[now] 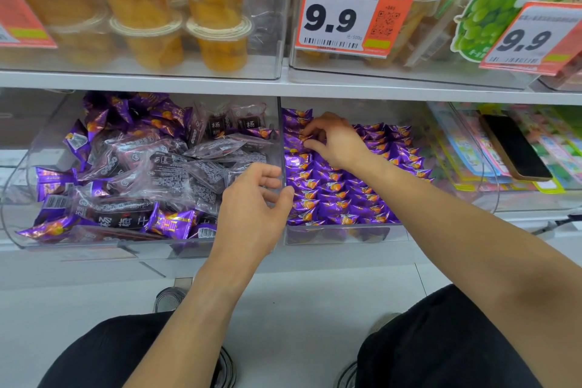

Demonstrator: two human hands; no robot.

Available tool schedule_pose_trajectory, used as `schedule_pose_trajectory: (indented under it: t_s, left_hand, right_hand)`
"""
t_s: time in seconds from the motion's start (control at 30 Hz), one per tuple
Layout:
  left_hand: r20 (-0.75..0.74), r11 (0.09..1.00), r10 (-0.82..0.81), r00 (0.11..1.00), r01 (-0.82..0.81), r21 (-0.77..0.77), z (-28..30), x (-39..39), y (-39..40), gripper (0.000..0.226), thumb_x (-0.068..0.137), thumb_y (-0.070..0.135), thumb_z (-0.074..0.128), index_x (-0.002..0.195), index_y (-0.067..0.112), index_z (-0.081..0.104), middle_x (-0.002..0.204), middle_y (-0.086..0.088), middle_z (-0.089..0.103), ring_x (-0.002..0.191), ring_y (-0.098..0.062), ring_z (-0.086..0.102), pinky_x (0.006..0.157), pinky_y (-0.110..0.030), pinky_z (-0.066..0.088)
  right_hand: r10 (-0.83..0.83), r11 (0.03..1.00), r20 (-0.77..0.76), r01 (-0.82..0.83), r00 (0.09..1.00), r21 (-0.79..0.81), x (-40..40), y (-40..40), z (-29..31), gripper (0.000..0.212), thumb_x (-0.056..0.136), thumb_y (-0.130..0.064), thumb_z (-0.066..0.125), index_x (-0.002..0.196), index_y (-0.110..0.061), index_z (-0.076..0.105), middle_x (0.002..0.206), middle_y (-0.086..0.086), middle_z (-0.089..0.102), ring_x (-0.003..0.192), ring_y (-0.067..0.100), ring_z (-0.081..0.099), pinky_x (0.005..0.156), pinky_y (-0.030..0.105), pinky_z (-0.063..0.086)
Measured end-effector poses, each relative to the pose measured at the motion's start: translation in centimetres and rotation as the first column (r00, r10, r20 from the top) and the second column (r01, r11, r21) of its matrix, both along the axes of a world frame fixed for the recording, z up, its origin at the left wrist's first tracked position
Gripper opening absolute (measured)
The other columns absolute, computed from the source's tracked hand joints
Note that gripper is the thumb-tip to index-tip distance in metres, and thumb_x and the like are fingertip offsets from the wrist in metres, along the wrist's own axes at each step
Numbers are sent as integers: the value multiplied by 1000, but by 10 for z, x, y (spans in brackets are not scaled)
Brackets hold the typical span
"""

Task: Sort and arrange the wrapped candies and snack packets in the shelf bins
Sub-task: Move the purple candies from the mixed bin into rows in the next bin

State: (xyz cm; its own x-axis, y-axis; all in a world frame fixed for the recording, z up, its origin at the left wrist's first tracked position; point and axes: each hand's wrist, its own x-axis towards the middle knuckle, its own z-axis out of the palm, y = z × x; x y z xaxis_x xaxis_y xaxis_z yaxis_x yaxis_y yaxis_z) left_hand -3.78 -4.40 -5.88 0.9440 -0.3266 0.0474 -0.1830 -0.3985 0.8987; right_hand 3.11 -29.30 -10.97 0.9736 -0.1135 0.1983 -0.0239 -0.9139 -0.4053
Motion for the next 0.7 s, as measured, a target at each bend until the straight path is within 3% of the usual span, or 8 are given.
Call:
schedule_pose_trajectory:
  t_s: [0.43, 0.7]
  left_hand:
    - [0, 1000, 8, 1000, -8, -14, 0, 1, -1, 20, 87, 21, 72, 101, 26, 59, 87, 10, 64, 76, -1, 59, 63, -3, 43]
    - [-8, 1000, 7, 1000, -7, -27, 0, 0, -1, 20, 87, 21, 71, 102, 25, 60, 87, 11, 64, 77, 0, 59, 62, -3, 43]
  right_hand:
    - [-81, 993, 34, 78, 996, 83, -6, -7, -5, 29, 86, -31, 76, 107, -13, 71, 101, 6, 66, 84, 19, 63, 77, 30, 53]
    - [-117, 969, -89, 134, 989, 210, -4, -5, -2, 18, 94, -26, 67, 104, -12, 72, 97, 5, 73, 84, 15, 64, 77, 28, 52]
